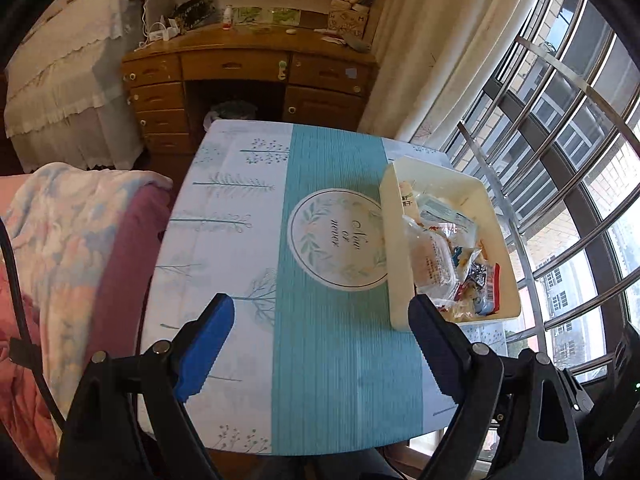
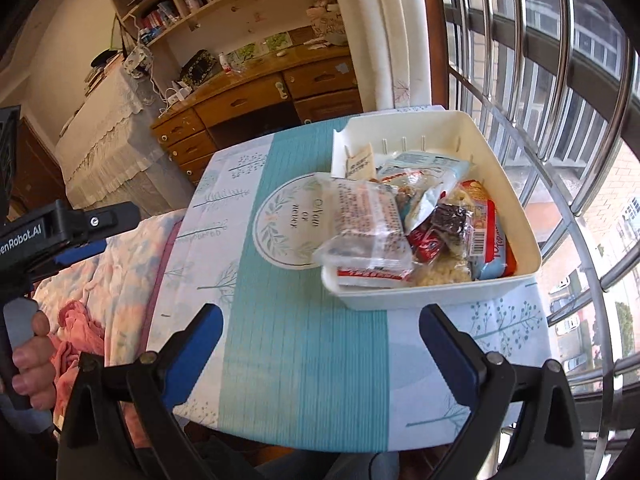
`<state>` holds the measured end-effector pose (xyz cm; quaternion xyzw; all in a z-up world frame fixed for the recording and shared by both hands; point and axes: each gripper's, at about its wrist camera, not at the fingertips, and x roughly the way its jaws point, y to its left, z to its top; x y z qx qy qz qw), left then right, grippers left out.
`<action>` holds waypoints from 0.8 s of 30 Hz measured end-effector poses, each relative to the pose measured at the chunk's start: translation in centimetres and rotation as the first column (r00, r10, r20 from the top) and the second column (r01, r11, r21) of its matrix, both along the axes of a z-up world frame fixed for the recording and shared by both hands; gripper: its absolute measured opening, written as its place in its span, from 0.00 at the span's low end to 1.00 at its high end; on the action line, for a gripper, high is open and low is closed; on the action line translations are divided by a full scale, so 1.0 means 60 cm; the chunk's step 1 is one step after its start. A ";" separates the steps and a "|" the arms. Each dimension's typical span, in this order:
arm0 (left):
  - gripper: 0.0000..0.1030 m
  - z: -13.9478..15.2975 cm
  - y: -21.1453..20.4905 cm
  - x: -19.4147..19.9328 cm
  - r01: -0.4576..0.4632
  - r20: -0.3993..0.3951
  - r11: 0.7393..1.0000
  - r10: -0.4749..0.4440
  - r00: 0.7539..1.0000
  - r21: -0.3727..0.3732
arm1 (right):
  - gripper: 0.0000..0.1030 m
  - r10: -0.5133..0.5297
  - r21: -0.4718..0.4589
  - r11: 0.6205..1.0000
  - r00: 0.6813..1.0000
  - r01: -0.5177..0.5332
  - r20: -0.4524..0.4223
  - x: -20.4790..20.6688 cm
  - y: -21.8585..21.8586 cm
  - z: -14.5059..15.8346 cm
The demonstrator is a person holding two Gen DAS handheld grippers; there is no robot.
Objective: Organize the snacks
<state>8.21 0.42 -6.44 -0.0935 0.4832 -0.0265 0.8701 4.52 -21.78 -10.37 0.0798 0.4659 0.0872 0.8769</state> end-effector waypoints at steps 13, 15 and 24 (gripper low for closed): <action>0.89 0.112 0.015 -0.099 -0.042 0.080 0.994 0.034 0.996 0.104 | 1.00 0.045 -0.079 0.996 0.997 -0.040 0.066 -0.072 0.022 0.124; 0.93 0.127 -0.001 -0.107 -0.040 0.105 0.995 0.030 0.994 0.092 | 1.00 0.054 -0.090 0.995 0.994 -0.046 0.095 -0.077 0.015 0.145; 0.99 0.144 -0.080 -0.134 -0.036 0.167 0.992 0.015 0.986 0.122 | 1.00 0.020 -0.094 0.996 0.987 -0.005 0.158 -0.095 -0.008 0.167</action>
